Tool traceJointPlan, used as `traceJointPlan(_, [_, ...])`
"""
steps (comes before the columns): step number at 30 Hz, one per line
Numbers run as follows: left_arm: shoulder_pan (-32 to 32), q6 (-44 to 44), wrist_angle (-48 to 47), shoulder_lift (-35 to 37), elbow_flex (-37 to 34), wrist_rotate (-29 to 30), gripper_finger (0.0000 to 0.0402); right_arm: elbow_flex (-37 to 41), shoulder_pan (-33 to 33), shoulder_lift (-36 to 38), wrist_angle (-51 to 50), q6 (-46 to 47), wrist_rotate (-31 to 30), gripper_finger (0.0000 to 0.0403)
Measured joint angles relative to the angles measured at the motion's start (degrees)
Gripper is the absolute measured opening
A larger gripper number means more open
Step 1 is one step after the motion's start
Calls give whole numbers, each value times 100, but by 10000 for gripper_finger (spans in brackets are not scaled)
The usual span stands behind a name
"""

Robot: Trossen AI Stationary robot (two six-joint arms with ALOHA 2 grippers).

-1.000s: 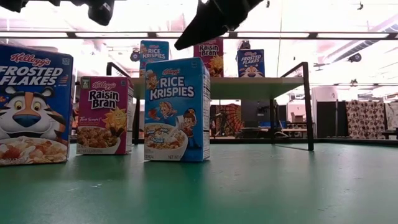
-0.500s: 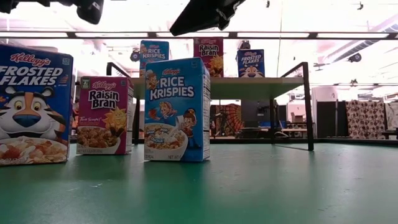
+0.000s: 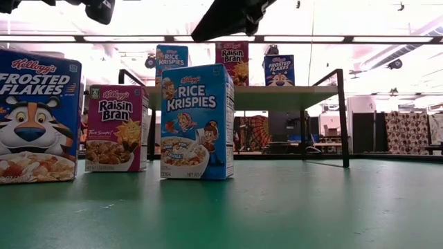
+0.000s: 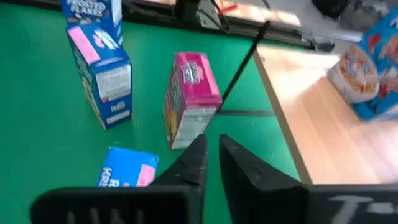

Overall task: Stack cereal on shelf
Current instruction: Put the light blue cereal box, aligned with the other light blue cereal box on the shelf

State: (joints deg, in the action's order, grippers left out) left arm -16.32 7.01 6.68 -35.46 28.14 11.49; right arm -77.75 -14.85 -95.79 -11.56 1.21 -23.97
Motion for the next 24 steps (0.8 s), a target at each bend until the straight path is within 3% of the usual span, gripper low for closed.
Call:
traceJointPlan(6, [2,0,4,-2,0,0,1,-346,-17,9,-489,443,72,123])
traceJointPlan(11, [1,-12,17,-5,0,0,1,-481,-73,-6,-728,944,1186,211])
traceJointPlan(15, [1,-15,17,-7,-2,0,1,-477,-75,-111,-1130,1312,1239,264])
traceJointPlan(19, [1,-17,15,-7,-2,0,1,-491,-76,-216,-1200,1520,1240,295])
traceJointPlan(24, [0,-17,8,-7,-4,0,1,-638,-79,-311,-1243,1537,1162,300])
